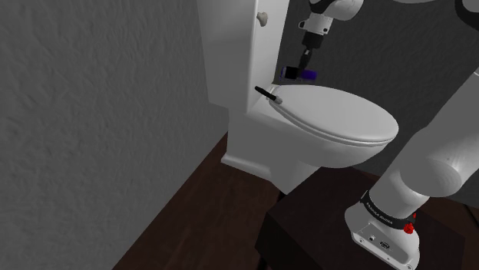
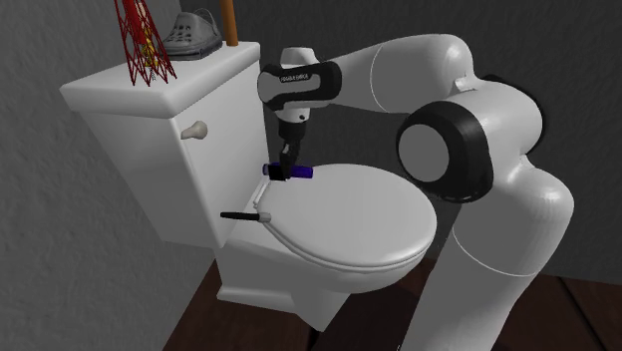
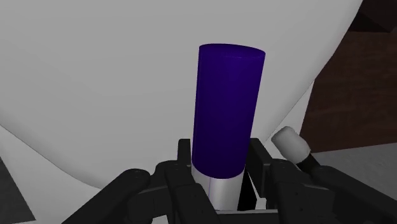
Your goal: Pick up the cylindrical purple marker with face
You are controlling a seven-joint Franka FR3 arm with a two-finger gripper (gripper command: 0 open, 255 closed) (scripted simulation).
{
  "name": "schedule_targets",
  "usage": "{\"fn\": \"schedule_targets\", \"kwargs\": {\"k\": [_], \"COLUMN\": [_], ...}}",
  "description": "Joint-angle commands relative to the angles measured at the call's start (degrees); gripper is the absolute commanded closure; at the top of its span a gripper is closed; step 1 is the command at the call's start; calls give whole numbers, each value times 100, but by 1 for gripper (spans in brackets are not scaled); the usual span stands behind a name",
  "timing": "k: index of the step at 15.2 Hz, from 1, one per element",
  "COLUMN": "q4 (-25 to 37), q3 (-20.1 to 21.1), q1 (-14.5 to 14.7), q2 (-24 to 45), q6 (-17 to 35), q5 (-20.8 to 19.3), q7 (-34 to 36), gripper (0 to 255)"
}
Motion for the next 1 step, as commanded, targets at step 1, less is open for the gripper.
{"fn": "schedule_targets", "kwargs": {"k": [1], "q4": [44], "q3": [1], "q1": [1], "q2": [-5], "q6": [-49], "q5": [-4], "q7": [11], "gripper": [255]}}
